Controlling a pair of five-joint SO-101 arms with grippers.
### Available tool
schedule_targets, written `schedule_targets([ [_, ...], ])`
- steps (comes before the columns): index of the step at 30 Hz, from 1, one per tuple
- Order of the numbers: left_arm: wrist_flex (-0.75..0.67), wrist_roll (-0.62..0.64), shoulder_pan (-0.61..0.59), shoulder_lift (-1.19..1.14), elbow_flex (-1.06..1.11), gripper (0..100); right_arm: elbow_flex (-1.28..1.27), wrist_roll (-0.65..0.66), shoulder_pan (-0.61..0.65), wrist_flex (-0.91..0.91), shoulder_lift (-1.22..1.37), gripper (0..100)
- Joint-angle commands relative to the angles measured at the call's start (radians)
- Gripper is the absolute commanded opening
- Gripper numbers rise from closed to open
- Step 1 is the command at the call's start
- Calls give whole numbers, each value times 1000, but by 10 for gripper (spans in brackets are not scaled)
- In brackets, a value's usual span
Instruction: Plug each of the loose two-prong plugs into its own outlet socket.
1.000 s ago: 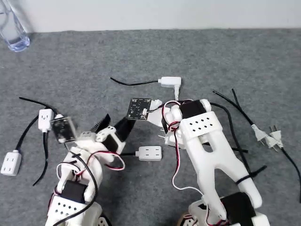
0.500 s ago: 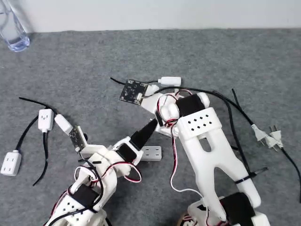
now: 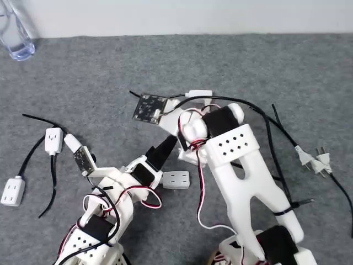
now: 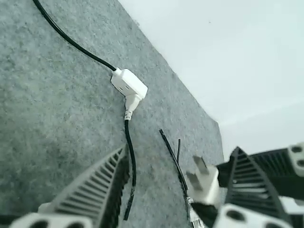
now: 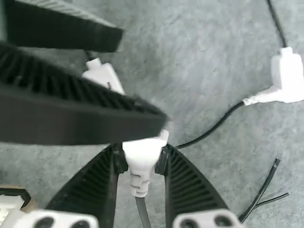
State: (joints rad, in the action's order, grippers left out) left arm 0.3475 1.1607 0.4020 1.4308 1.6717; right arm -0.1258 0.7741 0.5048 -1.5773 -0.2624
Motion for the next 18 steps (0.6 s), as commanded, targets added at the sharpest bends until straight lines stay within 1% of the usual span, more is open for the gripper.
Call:
schedule_targets([
  [1, -32, -15, -5, 9, -7, 319, 57, -12, 4, -16, -50, 9],
  [6, -31, -17, -2, 9, -7, 319, 57, -14, 30, -19, -142, 9],
  [8, -31, -17, -2, 9, -7, 319, 57, -40, 41, -15, -160, 9],
  [18, -31, -17, -2, 9, -7, 319, 91, -69, 44, -22, -176, 9],
])
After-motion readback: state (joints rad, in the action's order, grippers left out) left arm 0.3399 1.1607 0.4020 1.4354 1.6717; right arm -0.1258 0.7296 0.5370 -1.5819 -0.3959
